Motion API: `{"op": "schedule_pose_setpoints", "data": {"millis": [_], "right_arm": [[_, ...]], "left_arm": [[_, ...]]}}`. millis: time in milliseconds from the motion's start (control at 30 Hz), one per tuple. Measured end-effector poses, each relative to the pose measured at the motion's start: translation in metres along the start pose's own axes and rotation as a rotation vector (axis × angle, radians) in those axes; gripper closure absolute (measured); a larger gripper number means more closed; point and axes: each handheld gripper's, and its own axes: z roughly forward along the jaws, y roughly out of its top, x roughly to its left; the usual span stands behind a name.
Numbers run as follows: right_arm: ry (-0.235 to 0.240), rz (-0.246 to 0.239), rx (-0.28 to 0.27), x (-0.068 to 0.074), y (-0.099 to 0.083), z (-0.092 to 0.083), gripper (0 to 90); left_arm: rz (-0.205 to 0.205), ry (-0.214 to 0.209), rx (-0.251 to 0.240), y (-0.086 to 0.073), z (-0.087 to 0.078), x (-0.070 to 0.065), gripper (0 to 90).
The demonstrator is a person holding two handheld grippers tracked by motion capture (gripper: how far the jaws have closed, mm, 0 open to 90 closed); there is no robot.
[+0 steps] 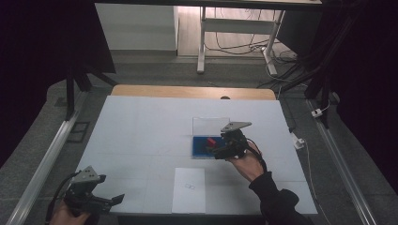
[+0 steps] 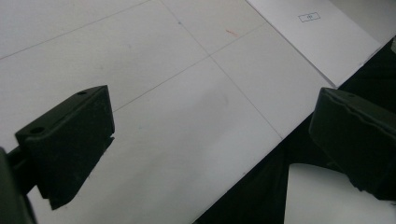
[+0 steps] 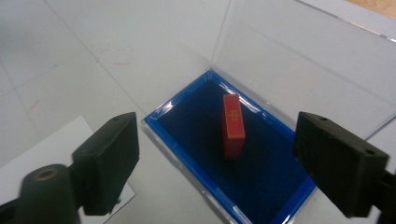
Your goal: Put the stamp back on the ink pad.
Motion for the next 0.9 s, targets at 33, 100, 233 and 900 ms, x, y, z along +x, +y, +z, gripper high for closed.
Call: {"op": "schedule_pose_setpoints", "data": {"millis": [33, 100, 233, 900], "right_arm": [[0.0, 0.003, 0.0, 0.001, -0.001, -0.001, 11.3], [0.002, 0.014, 0.001, 0.002, -0.002, -0.004, 7.7], [0.015, 0.036, -0.004, 0.003, -0.005, -0.007, 3.1], [0.025, 0.008, -0.001, 0.023, -0.022, -0.037, 0.0]], "left_arm": [[0.0, 0.0, 0.0, 0.0, 0.0, 0.0, 0.6], [0.001, 0.0, -0.001, 0.0, 0.0, 0.0, 0.7], [0.0, 0.001, -0.002, 0.0, 0.0, 0.0, 0.7], [-0.005, 0.001, -0.004, 0.0, 0.0, 0.0, 0.6]]}}
